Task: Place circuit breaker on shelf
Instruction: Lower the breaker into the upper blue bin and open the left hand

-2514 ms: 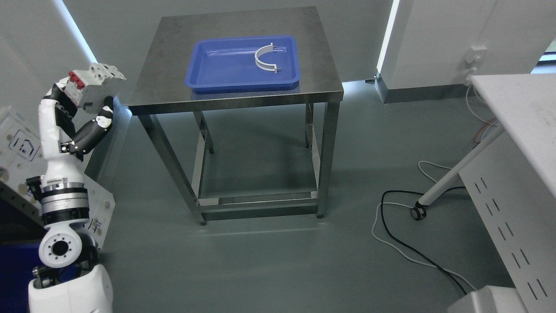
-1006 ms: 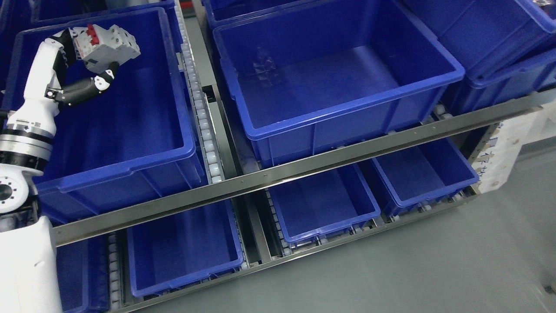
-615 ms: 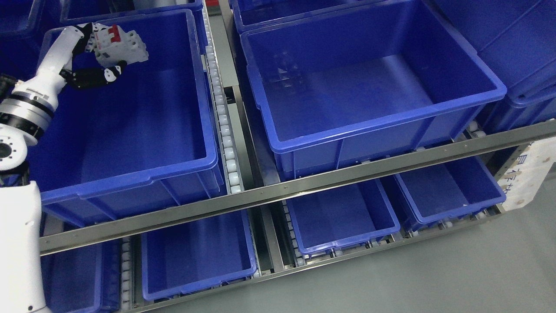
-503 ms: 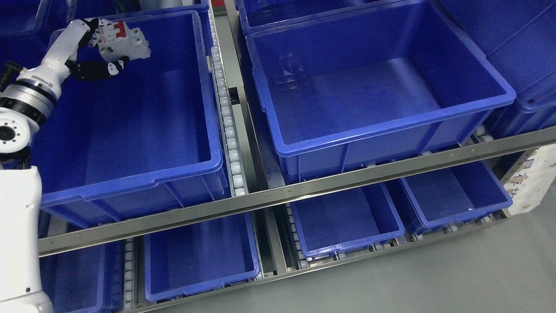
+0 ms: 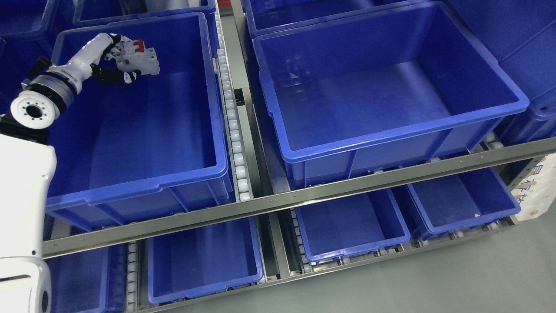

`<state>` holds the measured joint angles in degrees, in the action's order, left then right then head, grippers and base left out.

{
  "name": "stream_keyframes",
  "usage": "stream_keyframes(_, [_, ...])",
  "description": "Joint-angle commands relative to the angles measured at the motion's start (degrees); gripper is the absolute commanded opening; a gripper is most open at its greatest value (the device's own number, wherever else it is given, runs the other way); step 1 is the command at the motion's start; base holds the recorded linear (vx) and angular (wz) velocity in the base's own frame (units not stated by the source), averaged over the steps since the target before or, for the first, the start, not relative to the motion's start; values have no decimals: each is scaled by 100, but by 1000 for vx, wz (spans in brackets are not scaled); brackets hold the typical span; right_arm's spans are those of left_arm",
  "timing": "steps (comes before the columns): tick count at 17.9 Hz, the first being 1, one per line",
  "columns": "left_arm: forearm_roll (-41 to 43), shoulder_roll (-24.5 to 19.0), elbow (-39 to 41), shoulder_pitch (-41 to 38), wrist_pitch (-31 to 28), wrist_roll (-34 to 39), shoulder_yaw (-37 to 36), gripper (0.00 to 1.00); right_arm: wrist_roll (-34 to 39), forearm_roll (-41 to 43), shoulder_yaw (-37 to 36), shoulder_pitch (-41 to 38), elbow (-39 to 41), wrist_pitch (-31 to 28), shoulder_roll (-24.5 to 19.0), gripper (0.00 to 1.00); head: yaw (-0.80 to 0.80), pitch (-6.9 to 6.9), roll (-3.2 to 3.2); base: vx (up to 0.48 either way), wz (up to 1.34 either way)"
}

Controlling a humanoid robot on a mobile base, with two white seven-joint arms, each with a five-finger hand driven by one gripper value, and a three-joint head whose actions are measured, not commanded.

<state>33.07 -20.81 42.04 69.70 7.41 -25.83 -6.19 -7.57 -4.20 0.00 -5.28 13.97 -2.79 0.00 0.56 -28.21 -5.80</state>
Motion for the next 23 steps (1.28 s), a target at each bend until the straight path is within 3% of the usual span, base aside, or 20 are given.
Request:
stream_keyframes(1, [156,77,-1620,255,-21,122,-524,55,-25,-2,114,0,0,-178,100,100,0,0,0,0,0])
stream_keyframes(4, [156,16,-1620,255,-30,166,-515,71,-25,-2,114,0,0,-178,100,100,0,0,0,0,-21])
stream_keyframes(10, [147,42,-1611,492,-3,596,-374,94,-25,-2,114,0,0,-170,100,100,0,0,0,0,-3])
stream_keyframes(16, [86,59,-1498,510,32,1124,-287,99,-16,-2,114,0,0,-178,100,100,0,0,0,0,0])
stream_keyframes(19, [-37,190,-779,563,14,1308,903,100,-16,-2,114,0,0,-170,100,100,0,0,0,0,0])
stream_keyframes(23, [-695,1165,-41,563,49,1992,3014,100,-25,-2,114,0,0,-178,100,100,0,0,0,0,0])
